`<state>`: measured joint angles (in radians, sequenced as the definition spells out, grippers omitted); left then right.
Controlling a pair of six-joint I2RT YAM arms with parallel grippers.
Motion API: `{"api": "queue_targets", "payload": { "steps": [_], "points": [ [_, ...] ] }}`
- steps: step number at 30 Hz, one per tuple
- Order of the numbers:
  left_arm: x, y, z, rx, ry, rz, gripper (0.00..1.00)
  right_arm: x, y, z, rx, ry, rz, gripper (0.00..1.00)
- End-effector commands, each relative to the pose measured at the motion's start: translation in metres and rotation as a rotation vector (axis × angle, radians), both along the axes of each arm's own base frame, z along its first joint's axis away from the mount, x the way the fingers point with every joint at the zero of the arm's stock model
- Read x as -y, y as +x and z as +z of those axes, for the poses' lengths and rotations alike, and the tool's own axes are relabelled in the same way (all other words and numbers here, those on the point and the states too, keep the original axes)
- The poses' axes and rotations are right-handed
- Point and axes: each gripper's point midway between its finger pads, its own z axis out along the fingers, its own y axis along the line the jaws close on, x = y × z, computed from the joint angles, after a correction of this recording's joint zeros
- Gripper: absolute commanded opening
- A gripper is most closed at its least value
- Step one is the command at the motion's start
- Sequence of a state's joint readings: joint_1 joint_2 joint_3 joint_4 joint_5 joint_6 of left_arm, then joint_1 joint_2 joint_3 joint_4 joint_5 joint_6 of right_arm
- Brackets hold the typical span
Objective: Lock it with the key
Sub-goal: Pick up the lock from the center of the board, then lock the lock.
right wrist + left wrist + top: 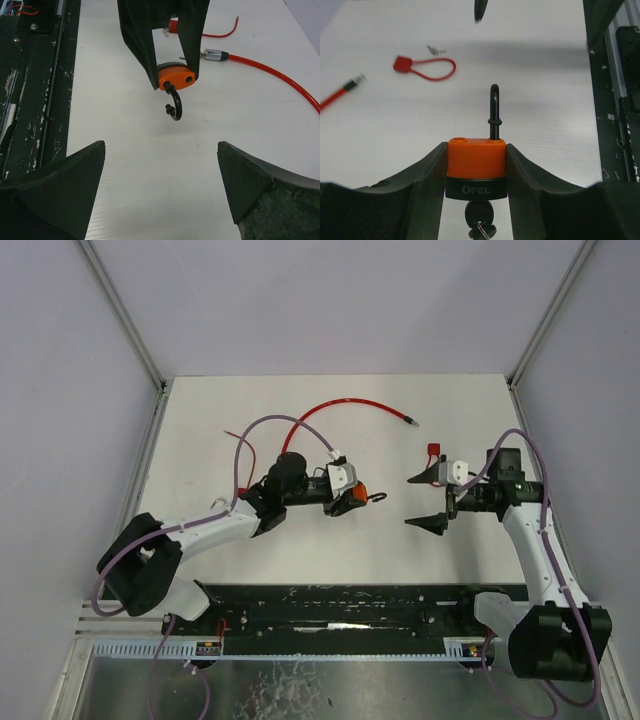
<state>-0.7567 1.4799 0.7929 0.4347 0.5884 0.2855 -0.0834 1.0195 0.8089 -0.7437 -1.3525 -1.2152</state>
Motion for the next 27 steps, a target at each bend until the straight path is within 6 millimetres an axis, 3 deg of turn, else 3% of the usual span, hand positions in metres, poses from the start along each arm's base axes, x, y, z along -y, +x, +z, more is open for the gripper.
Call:
{"api": "queue_targets", "payload": {
  "steps": [1, 7, 13, 19, 27],
  "points": [
    [0.002, -0.006, 0.082, 0.35, -0.176, -0.072, 0.0, -0.009, 0.005, 0.018, 0.122, -0.041, 0.088, 0.96],
    [0.001, -0.019, 0.109, 0.468, -0.217, -0.111, 0.0, -0.016, -0.002, 0.046, 0.168, -0.027, 0.128, 0.89],
    [0.014, -0.035, 0.112, 0.525, -0.226, -0.165, 0.0, -0.018, -0.002, 0.05, 0.179, -0.027, 0.084, 0.87],
    [0.035, -0.034, 0.098, 0.552, -0.211, -0.172, 0.0, -0.026, -0.012, 0.034, 0.216, -0.081, 0.118, 0.76],
    [0.038, -0.034, 0.081, 0.532, -0.207, -0.168, 0.0, -0.032, -0.018, -0.002, 0.199, -0.169, 0.157, 0.63]
  ]
}}
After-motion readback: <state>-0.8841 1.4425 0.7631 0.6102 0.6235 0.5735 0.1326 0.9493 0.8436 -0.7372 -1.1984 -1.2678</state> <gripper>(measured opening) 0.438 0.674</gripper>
